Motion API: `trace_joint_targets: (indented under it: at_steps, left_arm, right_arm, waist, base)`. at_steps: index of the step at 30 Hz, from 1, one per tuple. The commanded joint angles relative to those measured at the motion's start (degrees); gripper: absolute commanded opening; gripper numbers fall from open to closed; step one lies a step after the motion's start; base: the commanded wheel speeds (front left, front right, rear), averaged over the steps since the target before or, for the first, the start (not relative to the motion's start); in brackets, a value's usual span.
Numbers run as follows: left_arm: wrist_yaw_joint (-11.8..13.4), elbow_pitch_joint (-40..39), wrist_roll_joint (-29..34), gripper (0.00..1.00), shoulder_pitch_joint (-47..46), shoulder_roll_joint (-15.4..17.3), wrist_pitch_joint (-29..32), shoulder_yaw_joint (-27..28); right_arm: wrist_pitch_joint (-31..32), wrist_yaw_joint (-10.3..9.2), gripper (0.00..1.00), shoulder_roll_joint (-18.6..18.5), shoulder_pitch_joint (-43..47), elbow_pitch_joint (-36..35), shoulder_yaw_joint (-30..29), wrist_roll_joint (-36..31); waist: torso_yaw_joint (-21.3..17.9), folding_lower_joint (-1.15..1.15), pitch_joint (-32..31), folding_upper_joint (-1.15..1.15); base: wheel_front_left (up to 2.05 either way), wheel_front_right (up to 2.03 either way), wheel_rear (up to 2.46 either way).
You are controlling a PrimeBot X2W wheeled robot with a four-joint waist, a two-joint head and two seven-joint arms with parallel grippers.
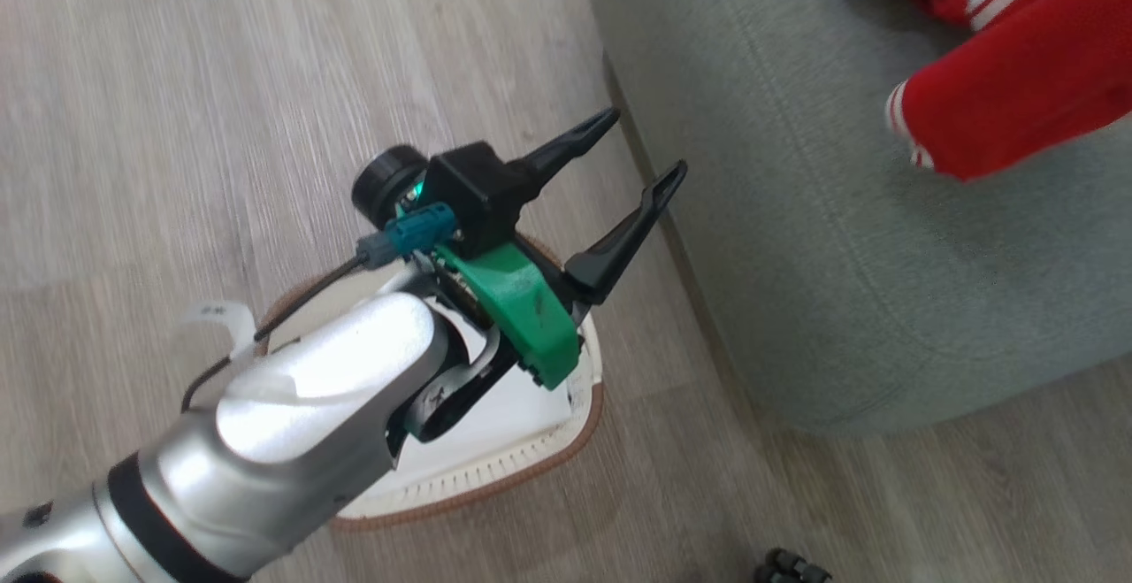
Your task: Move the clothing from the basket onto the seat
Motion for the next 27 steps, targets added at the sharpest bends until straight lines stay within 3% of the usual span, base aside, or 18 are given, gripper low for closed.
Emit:
trace_joint_targets:
  at_steps: [1, 6, 17, 27]
  left_arm:
    - [-0.06, -2.11, 0.59, 1.0, -3.19, 1.22, 0.29, 2.01]
    - [-0.44, -2.89, 1.47, 1.0, -5.46, 1.21, 1.54, 1.69]
    - [-1.55, -3.13, 3.23, 1.0, -9.26, -0.23, 1.29, 1.26]
    - [-2.32, -1.49, 3.4, 1.0, -10.32, -1.02, -0.16, 1.33]
  right_arm:
    - [-0.48, -0.01, 0.0, -1.52, -1.48, -0.33, -0.85, -1.25]
    - [0.54, -0.01, 0.0, -2.74, -5.56, 7.26, -1.53, -4.14]
    - [4.61, -0.01, 0.0, -5.91, -16.39, 20.95, 3.46, -10.95]
    - [11.68, -0.01, 0.0, -5.13, -19.07, 32.11, 8.8, -10.7]
  waist:
    - [1.0, -0.01, 2.51, 0.0]
    - [2.49, -0.01, 6.87, 0.0]
    - [7.0, -0.01, 14.9, 0.0]
    - [9.19, -0.01, 16.97, 0.0]
  base:
    - [0.0, 0.0, 0.0]
    - [0.0, 0.0, 0.0]
    - [0.0, 0.0, 0.0]
    - [0.0, 0.0, 0.0]
